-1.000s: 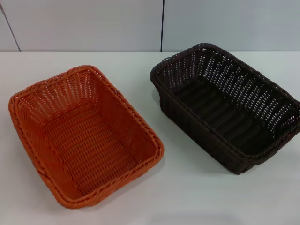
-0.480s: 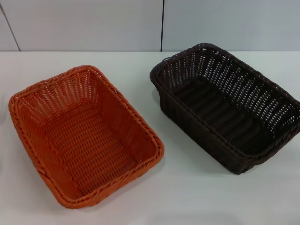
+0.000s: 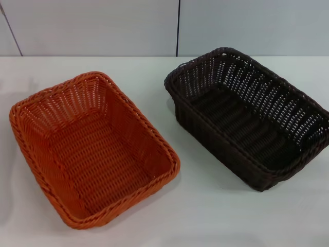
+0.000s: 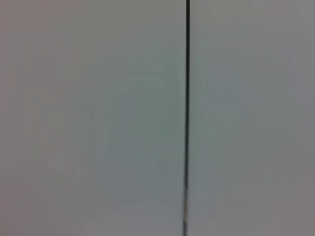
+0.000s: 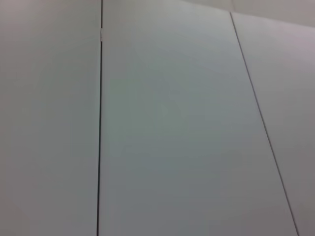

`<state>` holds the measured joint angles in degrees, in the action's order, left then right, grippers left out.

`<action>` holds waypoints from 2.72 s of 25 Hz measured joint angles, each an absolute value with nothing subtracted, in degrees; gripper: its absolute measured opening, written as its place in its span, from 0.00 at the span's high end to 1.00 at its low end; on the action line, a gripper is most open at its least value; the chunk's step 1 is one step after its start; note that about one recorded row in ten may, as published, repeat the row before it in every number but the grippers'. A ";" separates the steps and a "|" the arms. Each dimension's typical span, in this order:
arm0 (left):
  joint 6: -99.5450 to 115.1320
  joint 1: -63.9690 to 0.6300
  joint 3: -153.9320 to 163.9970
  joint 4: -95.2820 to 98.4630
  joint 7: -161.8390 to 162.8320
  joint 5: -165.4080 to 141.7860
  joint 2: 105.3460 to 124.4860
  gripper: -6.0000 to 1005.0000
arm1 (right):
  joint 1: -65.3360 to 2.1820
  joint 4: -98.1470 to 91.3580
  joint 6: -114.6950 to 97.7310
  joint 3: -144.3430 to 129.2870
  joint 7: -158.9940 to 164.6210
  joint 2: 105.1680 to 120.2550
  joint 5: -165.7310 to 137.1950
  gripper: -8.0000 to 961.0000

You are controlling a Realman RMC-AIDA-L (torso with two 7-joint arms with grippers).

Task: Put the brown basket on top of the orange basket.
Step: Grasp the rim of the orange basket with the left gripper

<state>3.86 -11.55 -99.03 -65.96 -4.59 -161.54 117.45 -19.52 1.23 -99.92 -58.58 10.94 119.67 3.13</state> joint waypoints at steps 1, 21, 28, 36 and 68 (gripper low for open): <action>-1.26 -11.55 -99.43 -68.60 -3.89 -161.50 117.36 0.19 | -19.52 1.23 -99.87 -58.47 11.21 119.65 3.10 0.26; -65.33 -17.91 -109.80 -99.63 -8.15 -160.84 117.86 0.18 | -19.24 0.55 -99.46 -57.95 11.65 119.19 3.44 0.26; -72.65 -16.17 -108.69 -105.43 -4.55 -160.75 118.17 0.17 | -17.81 -0.69 -97.06 -53.45 11.71 119.09 3.59 0.26; -79.06 -16.82 -106.47 -100.63 -0.84 -163.41 118.20 0.16 | -17.38 -0.98 -93.30 -52.31 11.28 118.91 3.61 0.26; -79.42 -19.37 -101.07 -87.39 5.86 -165.44 118.28 0.17 | -16.69 -3.17 -91.46 -52.17 10.85 118.56 3.53 0.26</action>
<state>-79.42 -19.37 -101.07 -87.39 5.86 -165.44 118.28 -16.69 -3.17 -91.46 -52.17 10.85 118.56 3.53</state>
